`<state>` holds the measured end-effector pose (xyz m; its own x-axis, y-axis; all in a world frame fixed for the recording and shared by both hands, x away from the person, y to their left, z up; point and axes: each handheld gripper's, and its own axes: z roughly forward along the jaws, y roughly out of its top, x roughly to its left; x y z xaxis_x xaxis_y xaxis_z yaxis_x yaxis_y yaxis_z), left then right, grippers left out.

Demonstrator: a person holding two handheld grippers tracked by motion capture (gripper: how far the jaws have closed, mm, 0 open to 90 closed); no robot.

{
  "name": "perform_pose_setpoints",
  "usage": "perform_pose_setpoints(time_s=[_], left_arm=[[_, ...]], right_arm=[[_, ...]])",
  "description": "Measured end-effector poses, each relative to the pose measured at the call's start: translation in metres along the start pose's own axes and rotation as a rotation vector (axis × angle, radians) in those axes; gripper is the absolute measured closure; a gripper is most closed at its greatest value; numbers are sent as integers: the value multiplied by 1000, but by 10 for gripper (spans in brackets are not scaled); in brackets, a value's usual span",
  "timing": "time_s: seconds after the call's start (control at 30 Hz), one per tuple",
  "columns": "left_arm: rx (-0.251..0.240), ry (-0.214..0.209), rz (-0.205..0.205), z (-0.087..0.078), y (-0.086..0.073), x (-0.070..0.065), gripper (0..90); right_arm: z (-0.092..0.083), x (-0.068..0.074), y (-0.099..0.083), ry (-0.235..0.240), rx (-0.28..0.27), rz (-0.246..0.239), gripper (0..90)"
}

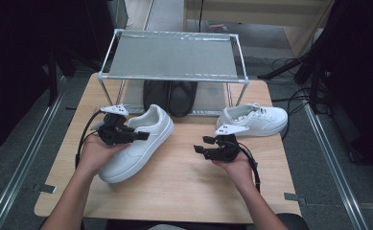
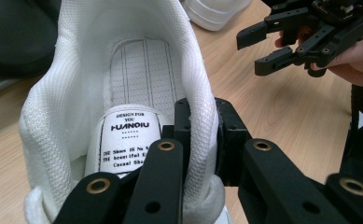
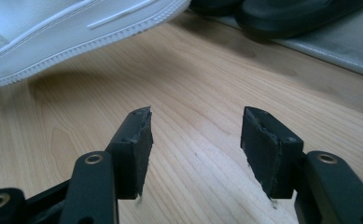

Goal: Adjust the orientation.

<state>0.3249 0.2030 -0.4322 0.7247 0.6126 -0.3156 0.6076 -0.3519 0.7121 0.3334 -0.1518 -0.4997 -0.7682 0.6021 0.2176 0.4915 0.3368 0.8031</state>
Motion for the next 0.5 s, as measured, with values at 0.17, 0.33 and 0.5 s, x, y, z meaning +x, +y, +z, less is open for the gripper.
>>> perform_pose_setpoints(time_s=[0.17, 0.33, 0.5], left_arm=[[25, -26, 20, 15, 7, -5, 824], [38, -56, 42, 27, 13, -10, 823], [65, -79, 65, 43, 19, -16, 822]], right_arm=[[-4, 3, -5, -10, 8, -2, 446], [-10, 3, -10, -27, 5, -1, 445], [-17, 3, -16, -48, -3, 13, 445]])
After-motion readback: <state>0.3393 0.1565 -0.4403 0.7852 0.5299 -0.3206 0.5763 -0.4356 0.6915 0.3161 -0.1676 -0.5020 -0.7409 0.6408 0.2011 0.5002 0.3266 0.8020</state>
